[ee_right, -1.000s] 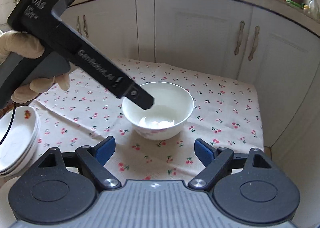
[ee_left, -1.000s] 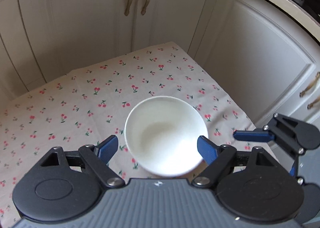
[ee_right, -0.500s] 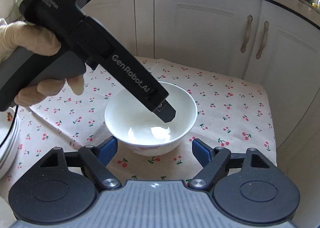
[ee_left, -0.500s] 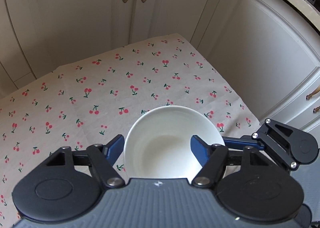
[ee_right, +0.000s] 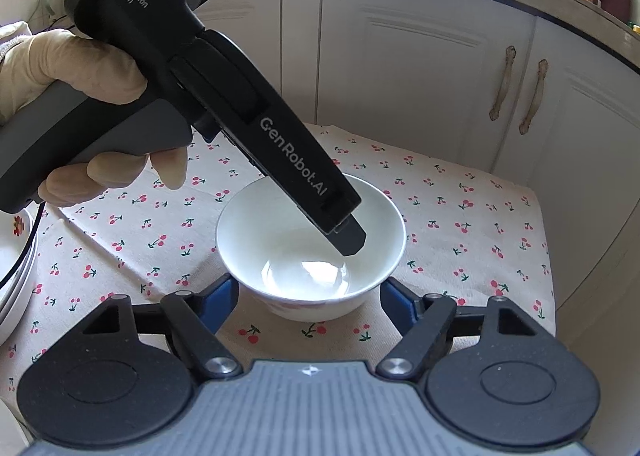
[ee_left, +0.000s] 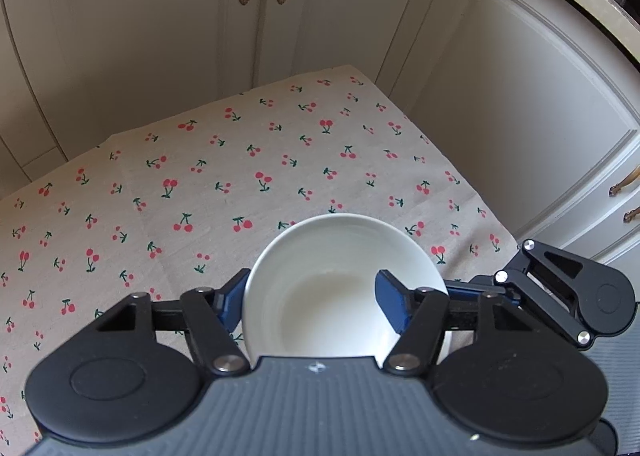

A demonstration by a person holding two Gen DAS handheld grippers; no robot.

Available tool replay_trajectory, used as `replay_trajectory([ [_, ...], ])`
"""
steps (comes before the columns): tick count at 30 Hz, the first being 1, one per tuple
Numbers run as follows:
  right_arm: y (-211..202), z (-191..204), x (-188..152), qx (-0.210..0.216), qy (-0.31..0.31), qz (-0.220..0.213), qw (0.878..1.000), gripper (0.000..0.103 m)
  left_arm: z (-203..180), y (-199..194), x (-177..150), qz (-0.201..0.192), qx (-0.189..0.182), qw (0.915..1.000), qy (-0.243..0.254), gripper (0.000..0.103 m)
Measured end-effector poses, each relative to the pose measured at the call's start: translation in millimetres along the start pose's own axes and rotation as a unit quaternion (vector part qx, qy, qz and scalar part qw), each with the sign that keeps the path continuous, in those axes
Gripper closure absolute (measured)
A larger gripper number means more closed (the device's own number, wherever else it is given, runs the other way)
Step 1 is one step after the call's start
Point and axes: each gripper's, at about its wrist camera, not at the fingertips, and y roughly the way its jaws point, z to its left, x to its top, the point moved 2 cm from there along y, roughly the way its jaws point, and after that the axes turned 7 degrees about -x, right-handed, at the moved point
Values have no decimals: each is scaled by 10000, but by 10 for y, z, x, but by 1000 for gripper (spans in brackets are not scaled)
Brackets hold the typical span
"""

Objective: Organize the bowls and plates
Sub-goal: 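Carry the white bowl with the left tool over the nested bowls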

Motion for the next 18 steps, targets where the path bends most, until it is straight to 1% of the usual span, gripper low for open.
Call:
replay_trajectory([
  [6,-80,25,4,-24,-25,-42,10000,21,-50,-66,-52,24,-7,10000,71,38],
  [10,-179,39,8,46,-9,-80,10000,21,-97,-131,-113,23,-22,10000,95,38],
  [18,-314,83,-42,15,-77,-6,10000,21,-264,-279,-199,-32,-114,9997,221,38],
])
